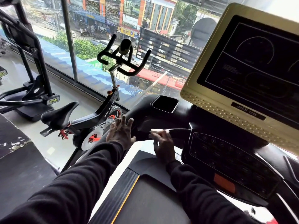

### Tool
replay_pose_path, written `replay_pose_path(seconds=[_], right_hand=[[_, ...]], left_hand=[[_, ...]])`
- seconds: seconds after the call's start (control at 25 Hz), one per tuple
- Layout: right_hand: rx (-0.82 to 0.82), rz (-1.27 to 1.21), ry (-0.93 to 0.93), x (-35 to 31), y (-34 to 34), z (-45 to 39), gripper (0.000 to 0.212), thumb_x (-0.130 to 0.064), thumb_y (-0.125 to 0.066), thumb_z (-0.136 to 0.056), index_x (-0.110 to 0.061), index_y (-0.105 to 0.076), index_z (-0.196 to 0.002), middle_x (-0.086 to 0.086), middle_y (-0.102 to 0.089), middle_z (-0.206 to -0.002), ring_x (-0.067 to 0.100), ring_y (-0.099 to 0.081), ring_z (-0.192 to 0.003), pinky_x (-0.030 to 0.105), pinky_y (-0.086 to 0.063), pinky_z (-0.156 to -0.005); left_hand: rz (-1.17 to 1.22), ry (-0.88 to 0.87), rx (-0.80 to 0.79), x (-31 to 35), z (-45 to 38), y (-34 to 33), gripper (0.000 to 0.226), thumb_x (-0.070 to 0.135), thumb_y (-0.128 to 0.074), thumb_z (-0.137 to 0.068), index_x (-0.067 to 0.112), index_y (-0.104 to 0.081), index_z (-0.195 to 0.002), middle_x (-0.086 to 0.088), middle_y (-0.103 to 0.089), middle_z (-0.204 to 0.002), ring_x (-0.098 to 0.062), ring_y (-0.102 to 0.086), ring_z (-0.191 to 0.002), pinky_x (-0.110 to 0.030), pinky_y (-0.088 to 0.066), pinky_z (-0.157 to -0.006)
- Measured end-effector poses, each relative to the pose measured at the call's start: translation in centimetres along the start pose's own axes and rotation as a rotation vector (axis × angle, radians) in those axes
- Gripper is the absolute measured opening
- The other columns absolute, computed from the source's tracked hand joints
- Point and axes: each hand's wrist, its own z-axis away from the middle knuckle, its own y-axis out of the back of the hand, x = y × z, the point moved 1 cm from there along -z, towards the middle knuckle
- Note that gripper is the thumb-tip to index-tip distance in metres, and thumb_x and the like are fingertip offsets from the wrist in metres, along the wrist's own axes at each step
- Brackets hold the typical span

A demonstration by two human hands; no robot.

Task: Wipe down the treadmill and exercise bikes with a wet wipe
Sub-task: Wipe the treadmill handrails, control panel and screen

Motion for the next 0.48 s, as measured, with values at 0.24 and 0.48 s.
replay_pose_path(seconds=[0.24,0.48], right_hand=[[-0.04,-0.048,-0.085,-1.4,-1.2,-0.2,0.032,-0.007,-0.051,-0.077,-0.016,-0.073,-0.099,0.003,-0.063,-0.094,0.026,-0.06,-0.088,0.037,-0.048,-0.087],[-0.1,-0.032,-0.09,-2.6,-2.3,-0.3,0.033,0.0,-0.053,-0.077,-0.013,-0.072,-0.102,0.006,-0.062,-0.097,0.031,-0.059,-0.09,0.036,-0.044,-0.088]], left_hand=[[-0.013,0.003,-0.002,-0.1,-0.1,-0.2,0.079,0.056,-0.063,-0.08,0.031,-0.027,-0.146,-0.005,-0.023,-0.149,-0.027,-0.027,-0.138,-0.044,-0.029,-0.113],[-0.011,0.006,-0.012,-0.1,-0.1,-0.3,0.079,0.056,-0.063,-0.08,0.031,-0.027,-0.145,-0.004,-0.023,-0.148,-0.028,-0.027,-0.139,-0.045,-0.027,-0.115]])
